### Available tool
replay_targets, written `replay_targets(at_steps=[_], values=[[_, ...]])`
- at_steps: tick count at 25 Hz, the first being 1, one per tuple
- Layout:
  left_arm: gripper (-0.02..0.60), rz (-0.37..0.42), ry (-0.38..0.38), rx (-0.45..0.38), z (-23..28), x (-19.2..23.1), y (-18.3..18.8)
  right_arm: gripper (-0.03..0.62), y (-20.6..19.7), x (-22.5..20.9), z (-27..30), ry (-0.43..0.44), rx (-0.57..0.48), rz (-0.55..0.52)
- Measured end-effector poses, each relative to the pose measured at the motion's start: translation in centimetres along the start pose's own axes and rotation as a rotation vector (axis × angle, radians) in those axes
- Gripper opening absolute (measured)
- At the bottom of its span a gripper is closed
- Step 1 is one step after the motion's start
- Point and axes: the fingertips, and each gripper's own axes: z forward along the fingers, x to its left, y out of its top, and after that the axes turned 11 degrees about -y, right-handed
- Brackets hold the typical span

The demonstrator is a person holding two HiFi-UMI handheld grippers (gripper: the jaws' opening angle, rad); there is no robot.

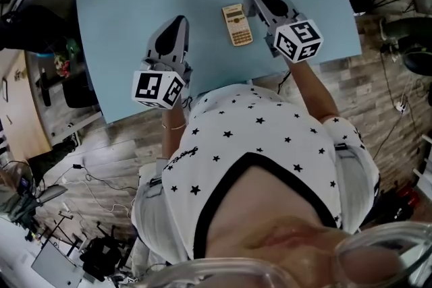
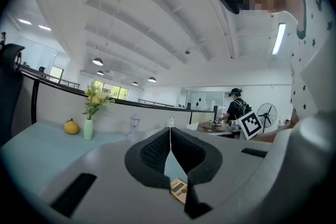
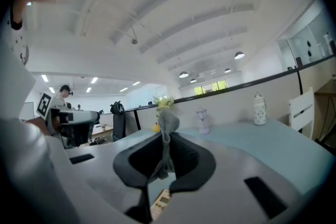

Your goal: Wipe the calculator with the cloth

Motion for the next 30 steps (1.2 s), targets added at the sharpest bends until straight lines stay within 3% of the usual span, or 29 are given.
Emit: replay_targets(at_steps=[4,10,30], values=[[0.029,-0.004,-0.017,-0.011,0.6,0.0,0.2,0.035,3.9,1.9,-1.0,0.045,-0.096,-0.046],[0.029,-0.005,-0.027,-0.007,0.9,0.2,0.2,0.035,6.2,3.3,-2.0,0.076,-0.156,-0.049],[0.029,0.004,0.013,0.009,-0.7,1.5,0.3,0.032,5.9,5.2,-0.8,0.117,-0.157,-0.060]])
